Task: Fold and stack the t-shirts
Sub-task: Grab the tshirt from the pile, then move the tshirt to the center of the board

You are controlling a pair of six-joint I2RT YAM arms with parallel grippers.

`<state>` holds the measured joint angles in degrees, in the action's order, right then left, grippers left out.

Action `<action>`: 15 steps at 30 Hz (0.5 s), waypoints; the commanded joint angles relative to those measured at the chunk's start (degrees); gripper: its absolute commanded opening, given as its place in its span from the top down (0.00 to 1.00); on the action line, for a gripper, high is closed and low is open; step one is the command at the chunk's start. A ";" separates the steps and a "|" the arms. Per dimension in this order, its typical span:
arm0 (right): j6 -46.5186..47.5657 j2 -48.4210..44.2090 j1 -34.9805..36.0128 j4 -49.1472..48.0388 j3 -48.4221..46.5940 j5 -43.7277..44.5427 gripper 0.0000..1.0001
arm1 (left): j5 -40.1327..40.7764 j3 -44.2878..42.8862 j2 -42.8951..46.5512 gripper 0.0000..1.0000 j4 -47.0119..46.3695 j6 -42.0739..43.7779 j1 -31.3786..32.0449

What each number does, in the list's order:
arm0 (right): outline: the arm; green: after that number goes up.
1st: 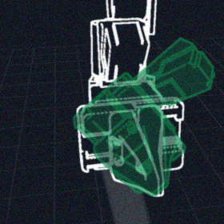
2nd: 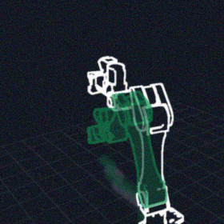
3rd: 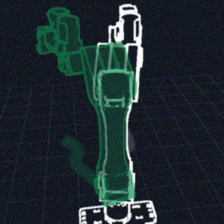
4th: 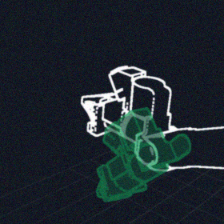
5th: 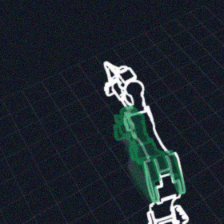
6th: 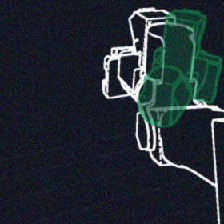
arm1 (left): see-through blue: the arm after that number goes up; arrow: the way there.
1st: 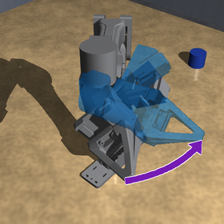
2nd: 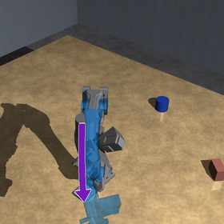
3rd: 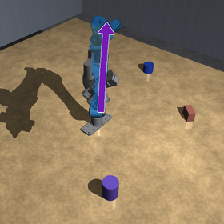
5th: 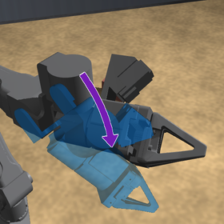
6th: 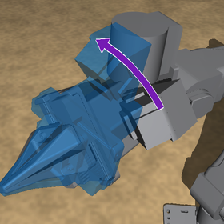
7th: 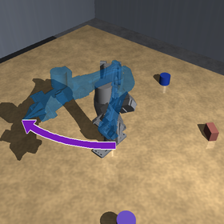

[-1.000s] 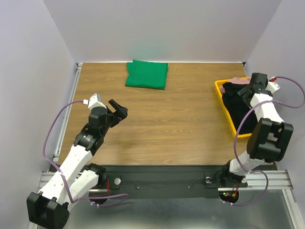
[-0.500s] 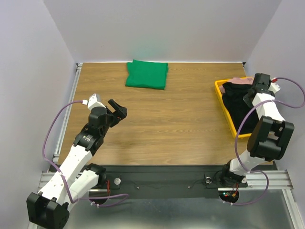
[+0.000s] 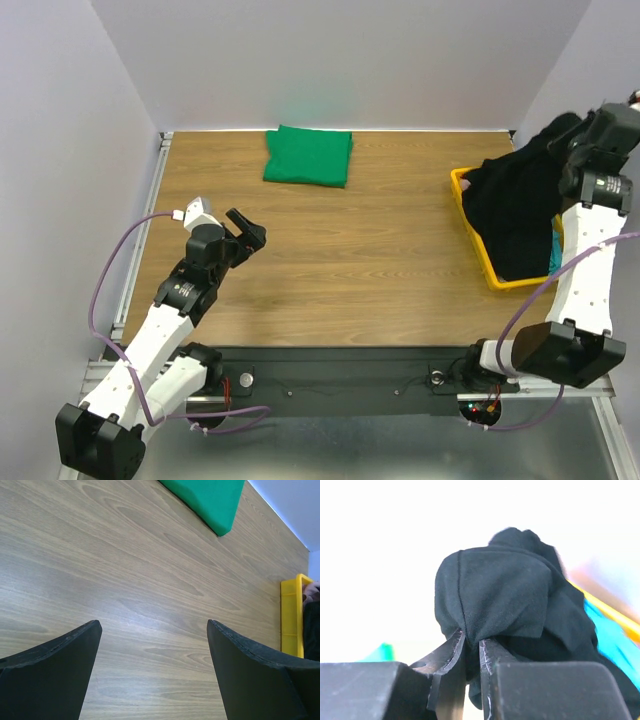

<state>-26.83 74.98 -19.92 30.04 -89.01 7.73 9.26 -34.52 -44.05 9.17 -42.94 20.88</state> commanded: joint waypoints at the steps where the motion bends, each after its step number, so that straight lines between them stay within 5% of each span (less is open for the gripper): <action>1: 1.61 0.16 -0.38 -3.15 -9.06 -16.76 1.00 | 0.94 -1.51 0.20 0.01 0.23 -0.13 -0.05; 9: -1.47 7.10 5.94 -3.76 -27.78 -38.46 1.00 | 0.76 -2.13 2.21 0.01 1.55 -0.92 -0.05; 15: -5.69 14.31 19.37 -8.59 -40.88 -42.88 0.99 | -0.47 -1.60 5.20 0.01 2.61 -1.88 -0.05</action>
<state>-29.43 88.01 -7.77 29.28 -123.66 -27.33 8.97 -34.52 -41.23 11.81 -44.03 20.88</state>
